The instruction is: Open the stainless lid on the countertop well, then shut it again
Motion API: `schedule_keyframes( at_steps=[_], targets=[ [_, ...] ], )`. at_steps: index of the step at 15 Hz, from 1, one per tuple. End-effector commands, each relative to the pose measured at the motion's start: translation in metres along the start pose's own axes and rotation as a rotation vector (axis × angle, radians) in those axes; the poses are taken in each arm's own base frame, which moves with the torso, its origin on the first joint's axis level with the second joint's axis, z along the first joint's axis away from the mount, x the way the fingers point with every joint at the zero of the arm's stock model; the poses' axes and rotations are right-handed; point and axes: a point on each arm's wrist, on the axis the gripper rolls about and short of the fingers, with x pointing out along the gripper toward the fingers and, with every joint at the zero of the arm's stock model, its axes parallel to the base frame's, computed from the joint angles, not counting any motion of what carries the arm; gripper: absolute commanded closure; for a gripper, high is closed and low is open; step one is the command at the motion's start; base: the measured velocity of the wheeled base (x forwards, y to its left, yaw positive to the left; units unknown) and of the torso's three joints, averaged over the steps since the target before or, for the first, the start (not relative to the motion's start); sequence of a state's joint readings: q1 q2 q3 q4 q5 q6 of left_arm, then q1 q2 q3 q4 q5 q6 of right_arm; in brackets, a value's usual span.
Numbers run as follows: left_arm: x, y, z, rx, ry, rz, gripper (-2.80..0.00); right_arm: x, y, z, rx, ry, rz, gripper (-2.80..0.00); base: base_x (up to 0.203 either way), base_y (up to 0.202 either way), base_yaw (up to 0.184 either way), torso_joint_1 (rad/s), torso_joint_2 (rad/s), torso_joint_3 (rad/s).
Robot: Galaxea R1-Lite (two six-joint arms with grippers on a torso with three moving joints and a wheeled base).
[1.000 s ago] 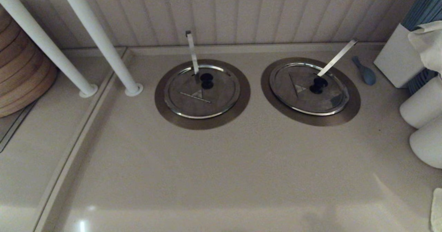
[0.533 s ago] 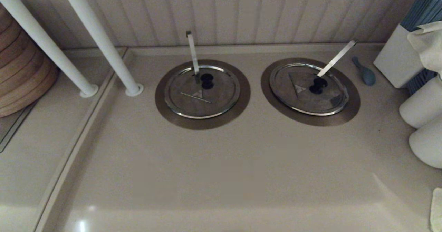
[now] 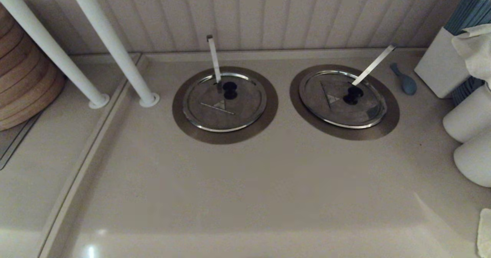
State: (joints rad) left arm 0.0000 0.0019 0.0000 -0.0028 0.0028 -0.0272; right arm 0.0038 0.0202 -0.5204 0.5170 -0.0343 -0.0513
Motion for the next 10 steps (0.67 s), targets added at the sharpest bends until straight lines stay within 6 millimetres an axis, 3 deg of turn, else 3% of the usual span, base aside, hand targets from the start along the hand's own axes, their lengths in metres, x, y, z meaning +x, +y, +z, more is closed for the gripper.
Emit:
schedule_keyframes(
  at_steps=[1,3,4,6,10],
  targets=[
    [0.000,0.000,0.000,0.000,-0.001,0.000,0.00,0.039,0.004,-0.052,-0.032,0.059,0.024,0.00,0.000,0.000,0.000,0.000,0.00,0.000],
    [0.000,0.000,0.000,0.000,-0.001,0.000,0.00,0.057,0.007,-0.089,-0.040,0.124,0.046,0.00,0.000,0.000,0.000,0.000,0.00,0.000],
    [0.000,0.000,0.000,0.000,-0.001,0.000,0.00,0.060,0.008,-0.092,-0.042,0.094,0.053,0.00,0.000,0.000,0.000,0.000,0.00,0.000],
    [0.000,0.000,0.000,0.000,-0.001,0.000,0.00,0.059,0.007,-0.078,-0.031,-0.009,0.061,0.00,0.000,0.000,0.000,0.000,0.00,0.000],
    [0.000,0.000,0.000,0.000,-0.001,0.000,0.00,0.059,0.007,-0.078,0.036,-0.009,0.054,0.00,0.000,0.000,0.000,0.000,0.00,0.000]
  ],
)
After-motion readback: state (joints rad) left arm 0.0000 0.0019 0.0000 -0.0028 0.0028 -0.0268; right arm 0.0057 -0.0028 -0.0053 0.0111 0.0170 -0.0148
